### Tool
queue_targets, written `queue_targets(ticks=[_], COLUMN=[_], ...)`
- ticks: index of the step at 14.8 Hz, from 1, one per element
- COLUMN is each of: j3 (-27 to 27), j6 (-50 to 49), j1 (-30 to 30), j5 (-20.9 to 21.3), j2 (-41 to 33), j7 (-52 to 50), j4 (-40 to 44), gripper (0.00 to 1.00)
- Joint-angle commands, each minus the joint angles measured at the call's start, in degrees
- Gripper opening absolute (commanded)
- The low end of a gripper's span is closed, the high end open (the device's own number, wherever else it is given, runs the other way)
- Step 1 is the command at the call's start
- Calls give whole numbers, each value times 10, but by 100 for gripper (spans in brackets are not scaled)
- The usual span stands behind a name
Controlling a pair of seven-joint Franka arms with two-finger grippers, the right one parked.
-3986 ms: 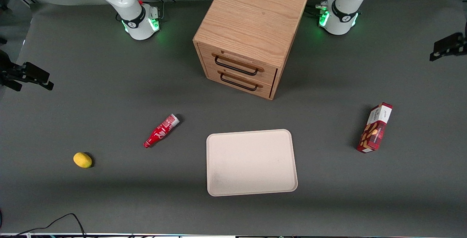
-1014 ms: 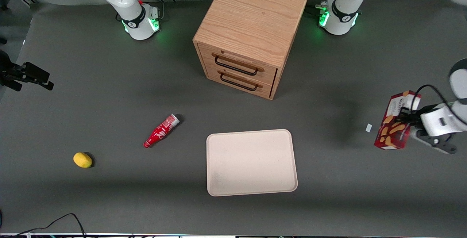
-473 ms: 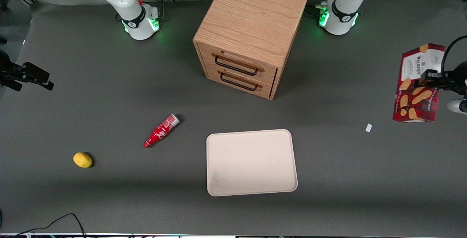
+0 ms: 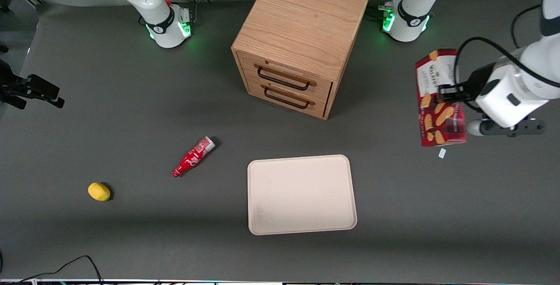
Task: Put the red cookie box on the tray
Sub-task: 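Carry the held box toward the cream tray with the left gripper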
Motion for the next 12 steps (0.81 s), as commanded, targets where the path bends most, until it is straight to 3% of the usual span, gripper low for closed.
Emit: queue_targets(ticks=[1, 6, 12], j3=[-40, -68, -96], j6=[87, 303, 473], j1=[2, -11, -30], j5=[4, 36, 190], j2=[32, 62, 174], j7=[-77, -112, -169], j4=[-8, -122, -168], gripper=[0, 0, 0])
